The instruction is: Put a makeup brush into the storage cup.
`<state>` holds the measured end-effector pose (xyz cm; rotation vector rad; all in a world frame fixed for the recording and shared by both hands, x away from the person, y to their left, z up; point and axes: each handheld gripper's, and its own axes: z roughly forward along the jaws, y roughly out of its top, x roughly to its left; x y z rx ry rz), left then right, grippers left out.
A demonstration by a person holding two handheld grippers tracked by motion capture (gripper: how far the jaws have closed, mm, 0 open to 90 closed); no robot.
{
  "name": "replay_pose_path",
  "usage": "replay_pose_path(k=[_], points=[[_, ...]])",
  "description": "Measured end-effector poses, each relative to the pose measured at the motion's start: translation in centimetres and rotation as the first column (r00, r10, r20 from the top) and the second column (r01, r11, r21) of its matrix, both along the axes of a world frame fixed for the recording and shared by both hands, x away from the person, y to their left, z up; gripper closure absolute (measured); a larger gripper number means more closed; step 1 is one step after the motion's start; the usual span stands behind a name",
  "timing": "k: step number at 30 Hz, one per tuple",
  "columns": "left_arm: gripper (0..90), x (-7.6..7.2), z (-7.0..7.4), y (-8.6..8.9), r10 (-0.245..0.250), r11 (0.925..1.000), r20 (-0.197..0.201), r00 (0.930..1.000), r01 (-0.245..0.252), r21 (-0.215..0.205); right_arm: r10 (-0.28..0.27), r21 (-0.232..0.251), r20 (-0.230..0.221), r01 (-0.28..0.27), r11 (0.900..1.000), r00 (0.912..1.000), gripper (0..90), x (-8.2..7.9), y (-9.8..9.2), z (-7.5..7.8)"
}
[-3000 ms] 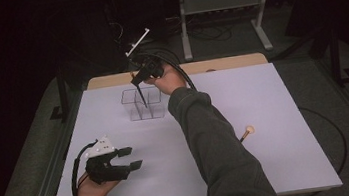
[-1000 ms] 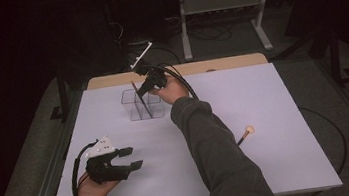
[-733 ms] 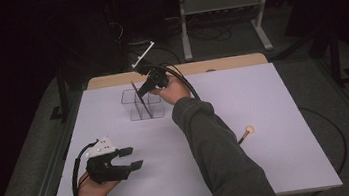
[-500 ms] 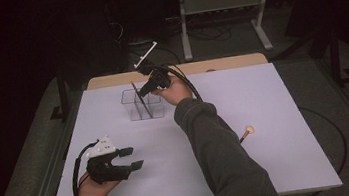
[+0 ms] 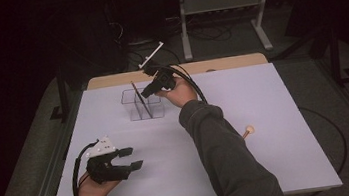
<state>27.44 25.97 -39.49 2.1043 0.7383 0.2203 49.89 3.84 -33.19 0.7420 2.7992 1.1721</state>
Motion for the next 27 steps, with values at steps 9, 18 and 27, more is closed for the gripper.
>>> replay_pose_path(k=[9,18,27], points=[[37.4,0.0,0.0,0.0,-0.002,1.0000,0.001,1.0000,0.002,0.005,-0.008,0.014,-0.002,0.008,1.000,1.0000,69.9,-0.4,-1.0,0.0],[37.3,0.0,-0.1,-0.1,-0.003,1.0000,0.000,1.0000,0.003,0.007,-0.013,0.024,-0.007,0.013,1.000,0.9999,68.0,-1.1,-2.0,0.1],[37.0,0.0,-0.1,-0.1,0.000,1.0000,-0.003,1.0000,0.000,0.003,-0.023,0.027,-0.004,0.023,0.999,0.9997,65.2,-1.8,-3.4,0.6]])
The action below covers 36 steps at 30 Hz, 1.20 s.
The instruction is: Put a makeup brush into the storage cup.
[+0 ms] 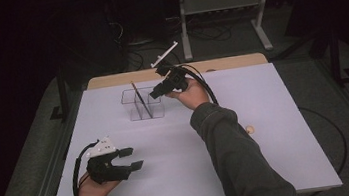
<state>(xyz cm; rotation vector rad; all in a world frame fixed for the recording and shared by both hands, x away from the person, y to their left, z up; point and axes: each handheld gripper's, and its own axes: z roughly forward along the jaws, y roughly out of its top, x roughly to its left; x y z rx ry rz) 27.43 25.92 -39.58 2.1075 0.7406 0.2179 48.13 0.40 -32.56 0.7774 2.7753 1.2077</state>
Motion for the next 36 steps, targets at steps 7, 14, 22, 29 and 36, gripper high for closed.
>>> replay_pose_path(k=[7,14,22,29,36], points=[[36.4,0.0,-0.1,-0.1,-0.003,1.0000,-0.007,1.0000,0.003,0.006,-0.008,0.013,0.011,0.008,1.000,0.9999,63.4,-0.4,-1.3,0.2],[36.1,0.0,-0.2,-0.1,0.000,1.0000,-0.004,1.0000,0.000,0.002,-0.019,0.030,0.008,0.019,0.999,0.9998,61.9,-0.9,-2.4,0.5],[36.1,0.1,-0.2,0.0,0.000,1.0000,-0.006,1.0000,0.000,0.002,-0.031,0.031,0.003,0.031,0.999,0.9995,60.4,-1.4,-3.3,0.6],[36.0,0.2,-0.2,0.2,-0.004,0.9999,0.001,1.0000,0.004,0.014,-0.032,0.038,-0.005,0.032,0.999,0.9995,58.7,-1.7,-3.4,0.4],[35.9,0.2,-0.2,0.1,-0.001,0.9999,-0.005,1.0000,0.001,0.011,-0.019,0.030,0.005,0.019,0.999,0.9998,57.0,-2.1,-3.7,0.3]])
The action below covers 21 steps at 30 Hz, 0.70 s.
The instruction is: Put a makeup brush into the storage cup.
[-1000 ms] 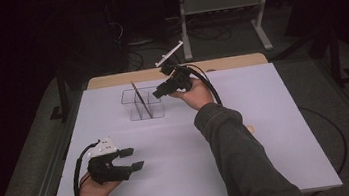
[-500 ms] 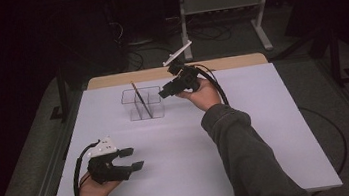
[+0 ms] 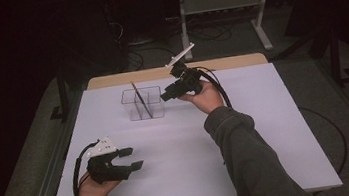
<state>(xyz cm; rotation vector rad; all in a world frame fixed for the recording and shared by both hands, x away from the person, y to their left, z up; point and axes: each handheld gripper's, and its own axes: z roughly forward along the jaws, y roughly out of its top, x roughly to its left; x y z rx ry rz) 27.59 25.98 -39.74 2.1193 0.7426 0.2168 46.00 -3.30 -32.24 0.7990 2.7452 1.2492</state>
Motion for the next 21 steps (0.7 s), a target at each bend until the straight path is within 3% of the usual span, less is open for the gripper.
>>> replay_pose_path(k=[19,21], points=[[35.8,0.0,0.0,-0.1,0.002,0.9999,0.000,1.0000,-0.002,0.010,-0.018,0.004,0.003,0.018,1.000,0.9998,53.5,-1.2,-1.9,-0.2],[35.8,0.1,-0.1,-0.1,-0.006,0.9999,0.007,1.0000,0.006,0.016,-0.028,0.007,-0.012,0.029,1.000,0.9995,52.8,-1.4,-2.0,-0.3]])
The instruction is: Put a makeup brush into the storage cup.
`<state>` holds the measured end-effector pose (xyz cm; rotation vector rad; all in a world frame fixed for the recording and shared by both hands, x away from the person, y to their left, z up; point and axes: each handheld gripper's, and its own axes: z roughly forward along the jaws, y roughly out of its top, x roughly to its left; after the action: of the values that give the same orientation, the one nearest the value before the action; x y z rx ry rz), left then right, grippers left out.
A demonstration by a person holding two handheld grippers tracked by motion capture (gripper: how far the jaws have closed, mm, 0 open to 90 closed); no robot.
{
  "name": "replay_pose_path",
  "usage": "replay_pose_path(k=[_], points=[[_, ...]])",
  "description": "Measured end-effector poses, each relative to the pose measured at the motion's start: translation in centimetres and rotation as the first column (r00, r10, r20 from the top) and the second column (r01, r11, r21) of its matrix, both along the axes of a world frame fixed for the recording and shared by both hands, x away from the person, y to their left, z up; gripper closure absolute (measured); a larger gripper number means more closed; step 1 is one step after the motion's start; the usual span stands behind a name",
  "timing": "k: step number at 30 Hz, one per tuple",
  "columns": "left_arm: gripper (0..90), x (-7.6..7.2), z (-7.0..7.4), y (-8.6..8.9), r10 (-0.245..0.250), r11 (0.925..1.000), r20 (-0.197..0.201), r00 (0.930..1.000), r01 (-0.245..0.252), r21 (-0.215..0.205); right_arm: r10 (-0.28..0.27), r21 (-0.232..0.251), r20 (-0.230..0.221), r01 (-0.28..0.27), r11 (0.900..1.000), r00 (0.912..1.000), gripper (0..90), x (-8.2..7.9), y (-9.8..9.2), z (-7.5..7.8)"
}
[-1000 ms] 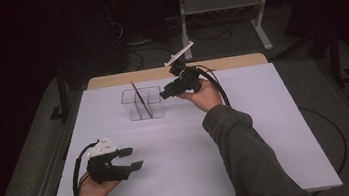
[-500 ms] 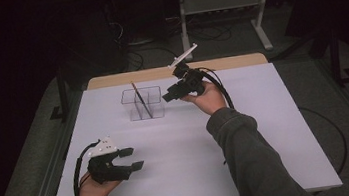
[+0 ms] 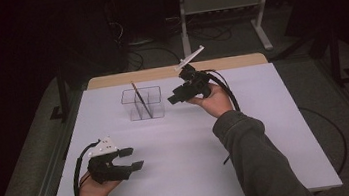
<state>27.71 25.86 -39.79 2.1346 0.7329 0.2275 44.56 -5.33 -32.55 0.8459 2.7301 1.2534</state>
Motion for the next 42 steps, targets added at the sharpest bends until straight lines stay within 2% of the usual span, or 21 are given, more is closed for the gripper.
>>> replay_pose_path(k=[2,4,9,14,15,27,30,38,40,41,42], points=[[35.8,0.0,0.0,-0.1,0.001,1.0000,-0.006,1.0000,-0.001,-0.001,-0.005,0.009,-0.007,0.005,1.000,1.0000,52.4,-0.2,-0.4,-0.2],[35.7,-0.1,0.0,-0.1,0.003,1.0000,-0.007,1.0000,-0.003,-0.003,0.005,0.003,0.010,-0.005,1.000,0.9999,52.3,-0.1,-0.6,-0.3],[35.5,-0.1,-0.1,-0.2,0.000,1.0000,-0.005,1.0000,0.000,-0.004,-0.015,0.011,-0.002,0.015,1.000,0.9999,51.8,-0.5,-1.3,-0.1],[35.3,-0.1,0.0,-0.1,0.003,1.0000,-0.003,1.0000,-0.003,-0.006,-0.011,0.015,0.012,0.011,1.000,0.9999,51.6,-0.8,-2.0,-0.1],[35.3,-0.1,0.0,0.0,0.002,1.0000,-0.004,1.0000,-0.002,-0.005,-0.020,0.018,-0.002,0.020,1.000,0.9998,51.6,-0.9,-2.2,0.0],[35.0,0.0,0.0,0.0,0.005,1.0000,-0.004,1.0000,-0.005,-0.004,-0.020,0.010,0.016,0.020,1.000,0.9997,50.1,-1.3,-3.5,-0.4],[35.0,-0.1,0.0,-0.1,0.012,0.9998,-0.005,0.9999,-0.012,-0.016,-0.025,0.008,0.014,0.025,1.000,0.9996,49.4,-1.5,-3.7,-0.4],[35.0,0.0,0.0,0.0,0.004,1.0000,-0.005,1.0000,-0.004,-0.001,-0.041,0.019,0.001,0.041,0.999,0.9992,47.9,-1.9,-4.8,-0.5],[35.0,-0.1,0.0,0.0,0.004,1.0000,-0.006,1.0000,-0.004,-0.002,-0.042,0.017,0.002,0.042,0.999,0.9991,47.8,-1.9,-5.0,-0.6],[35.0,-0.1,0.0,-0.1,0.011,0.9998,-0.008,0.9999,-0.011,-0.015,-0.041,0.012,0.005,0.041,0.999,0.9992,47.7,-2.0,-5.2,-0.6],[35.0,0.0,0.0,0.0,0.002,1.0000,-0.004,1.0000,-0.002,0.002,-0.041,0.012,0.005,0.041,0.999,0.9992,47.7,-2.0,-5.2,-0.6]])
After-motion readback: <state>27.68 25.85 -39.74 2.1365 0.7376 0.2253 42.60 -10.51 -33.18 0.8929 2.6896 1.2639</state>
